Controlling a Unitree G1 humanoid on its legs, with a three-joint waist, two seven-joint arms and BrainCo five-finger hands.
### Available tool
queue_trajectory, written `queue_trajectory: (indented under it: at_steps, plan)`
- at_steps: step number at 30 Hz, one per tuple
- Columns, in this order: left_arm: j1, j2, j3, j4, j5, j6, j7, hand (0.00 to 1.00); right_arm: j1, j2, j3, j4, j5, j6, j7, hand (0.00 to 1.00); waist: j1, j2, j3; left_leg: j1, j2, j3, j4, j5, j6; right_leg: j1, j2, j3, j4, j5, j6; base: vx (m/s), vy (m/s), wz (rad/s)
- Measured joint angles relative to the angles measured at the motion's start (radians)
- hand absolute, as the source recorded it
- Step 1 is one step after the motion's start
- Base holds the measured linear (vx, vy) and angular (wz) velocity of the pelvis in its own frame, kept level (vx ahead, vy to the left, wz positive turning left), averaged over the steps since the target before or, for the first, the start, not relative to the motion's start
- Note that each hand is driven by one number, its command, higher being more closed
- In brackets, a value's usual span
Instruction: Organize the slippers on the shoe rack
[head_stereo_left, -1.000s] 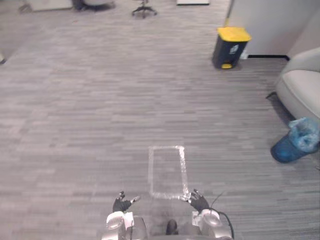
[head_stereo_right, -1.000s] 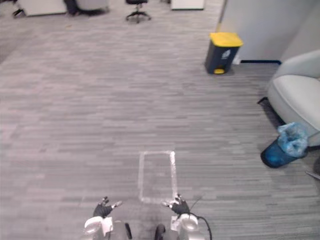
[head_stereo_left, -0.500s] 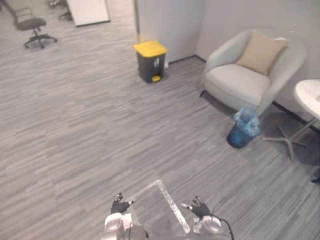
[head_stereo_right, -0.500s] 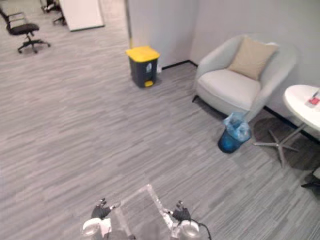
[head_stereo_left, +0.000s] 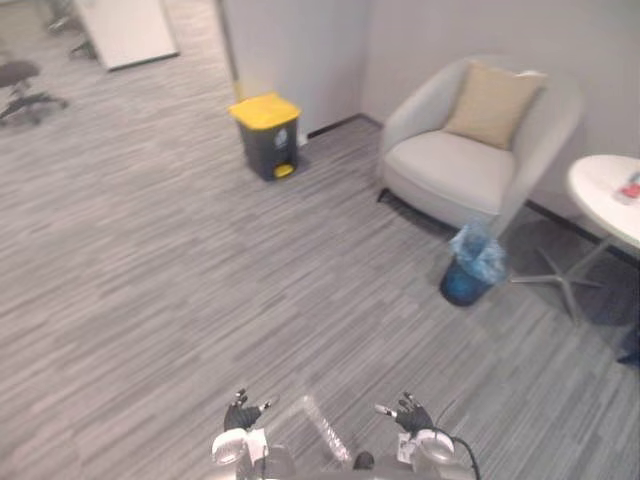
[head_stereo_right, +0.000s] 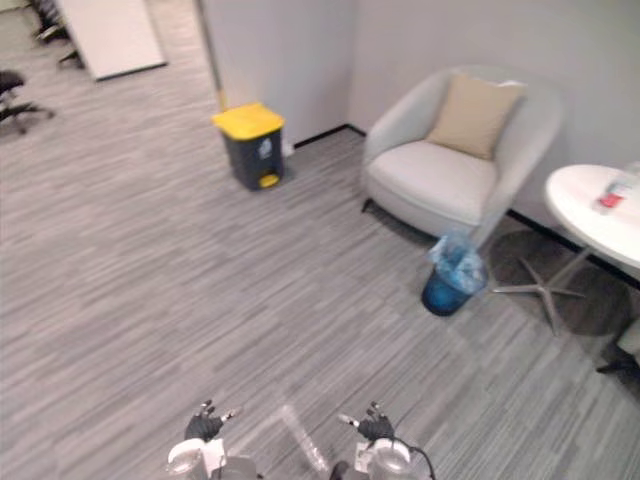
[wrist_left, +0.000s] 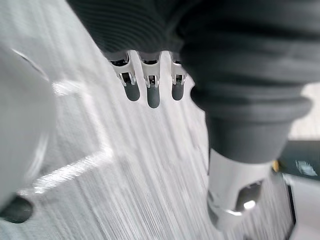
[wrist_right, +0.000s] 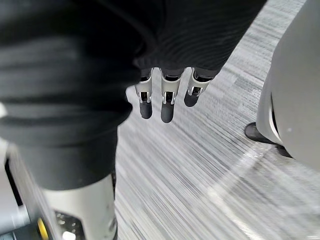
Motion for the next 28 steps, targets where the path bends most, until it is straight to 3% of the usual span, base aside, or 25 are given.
queue_trajectory:
  at_steps: [2,3,4,5,7,9,12,13,15,17,18,19,22,24,28]
  plan:
    - [-0.001,-0.002,-0.002,0.002,0.006,-0.001,0.002,0.0,0.001,0.001,0.0,0.0,0.0,-0.001,-0.001,0.0,0.002,0.0,-0.001,0.005,-0.047,-0.112,-0.21,-0.012,-0.01,-0.004,0.0,0.08,0.0,0.002,0.023,0.24,0.188,-1.39]
    - [-0.001,-0.004,-0.002,0.001,0.009,-0.002,0.003,0.0,0.003,0.001,0.0,0.0,0.0,-0.001,-0.002,0.0,0.0,0.001,-0.002,0.014,-0.08,-0.233,-0.335,-0.003,-0.006,-0.011,0.002,0.132,0.002,-0.003,0.041,0.26,0.316,-1.38]
    - [0.0,-0.008,-0.003,0.005,0.009,-0.002,0.004,0.0,0.006,0.0,0.0,0.0,0.0,-0.002,-0.002,0.0,0.002,0.01,-0.01,0.024,-0.098,-0.323,-0.42,0.031,-0.012,-0.019,0.012,0.178,0.009,-0.009,0.06,0.2,0.301,-1.37]
    - [0.001,-0.008,-0.007,0.012,0.009,-0.002,0.005,0.0,0.009,-0.003,0.0,0.001,-0.001,-0.001,-0.001,0.0,0.003,0.025,-0.022,0.035,-0.096,-0.331,-0.433,0.1,-0.05,-0.029,0.022,0.212,0.022,-0.017,0.078,0.22,0.317,-1.4]
    - [0.003,0.021,-0.01,0.024,0.009,0.0,0.009,0.0,0.027,0.023,0.001,-0.001,-0.001,0.004,0.005,0.0,0.006,-0.02,-0.051,0.07,-0.106,-0.205,-0.465,0.1,-0.041,-0.037,-0.019,0.25,0.03,-0.014,0.099,0.21,0.292,-1.27]
    - [0.001,0.027,-0.013,0.029,0.009,0.0,0.008,0.0,0.039,0.027,0.005,-0.003,-0.001,0.01,0.01,0.0,0.012,-0.047,-0.064,0.129,-0.122,-0.128,-0.501,0.1,-0.04,-0.037,-0.047,0.258,0.03,-0.009,0.111,0.16,0.22,-1.12]
    - [-0.002,0.027,-0.022,0.044,0.015,0.0,0.008,0.0,0.043,0.034,0.0,-0.012,-0.001,0.009,0.007,0.0,0.009,-0.046,-0.061,0.182,-0.135,-0.05,-0.53,0.097,-0.032,-0.039,-0.06,0.285,0.049,-0.01,0.13,0.07,0.163,-0.82]
    - [-0.002,0.023,-0.024,0.045,0.018,0.0,0.008,0.0,0.045,0.034,0.001,-0.025,-0.002,0.009,0.007,0.0,0.008,-0.039,-0.056,0.204,-0.13,-0.021,-0.534,0.083,-0.008,-0.05,-0.062,0.269,0.075,-0.017,0.14,0.03,0.069,-0.6]
    - [-0.003,0.02,-0.026,0.043,0.018,0.0,0.009,0.0,0.044,0.031,0.003,-0.032,-0.003,0.009,0.008,0.0,0.01,-0.029,-0.048,0.213,-0.116,0.02,-0.535,0.076,0.004,-0.081,-0.08,0.159,0.133,-0.023,0.131,0.0,0.013,-0.51]
    - [-0.001,0.02,-0.026,0.043,0.017,-0.002,0.011,0.0,0.044,0.025,0.003,-0.031,-0.008,0.008,0.007,0.0,0.009,-0.033,-0.046,0.241,-0.114,0.047,-0.549,0.074,0.003,-0.084,-0.151,-0.029,0.207,-0.069,0.094,-0.02,-0.071,-0.25]
    - [-0.002,0.019,-0.026,0.044,0.017,-0.004,0.011,0.0,0.044,0.025,0.001,-0.028,-0.008,0.007,0.007,0.0,0.009,-0.034,-0.045,0.25,-0.112,0.045,-0.55,0.069,-0.006,-0.071,-0.157,-0.077,0.177,-0.086,0.105,0.03,-0.098,-0.09]
    - [-0.001,0.015,-0.027,0.045,0.016,-0.004,0.011,0.0,0.044,0.025,0.001,-0.027,-0.008,0.007,0.006,0.0,0.009,-0.031,-0.044,0.249,-0.104,0.043,-0.551,0.067,-0.009,-0.069,-0.145,-0.079,0.169,-0.08,0.103,0.05,-0.137,-0.06]
    - [0.001,-0.002,-0.038,0.064,0.013,-0.003,0.009,0.0,0.031,-0.007,-0.001,0.003,-0.009,0.006,0.005,0.0,0.011,0.013,-0.058,0.241,-0.059,0.006,-0.594,0.094,-0.031,-0.032,-0.057,-0.075,0.018,-0.01,0.079,0.08,-0.136,-0.1]
    - [-0.001,-0.001,-0.039,0.067,0.007,-0.004,0.01,0.0,0.018,-0.013,-0.027,0.037,-0.008,0.007,0.004,0.0,0.014,0.012,-0.059,0.238,-0.047,-0.022,-0.612,0.128,-0.035,0.003,-0.025,-0.076,-0.077,0.038,0.064,0.06,-0.121,-0.08]
    - [-0.002,-0.001,-0.034,0.067,0.007,-0.005,0.01,0.0,0.018,-0.017,-0.04,0.042,-0.008,0.007,-0.003,0.0,0.017,0.014,-0.059,0.248,-0.051,-0.04,-0.617,0.143,-0.034,0.061,-0.016,-0.08,-0.163,0.083,0.066,0.02,-0.02,0.0]
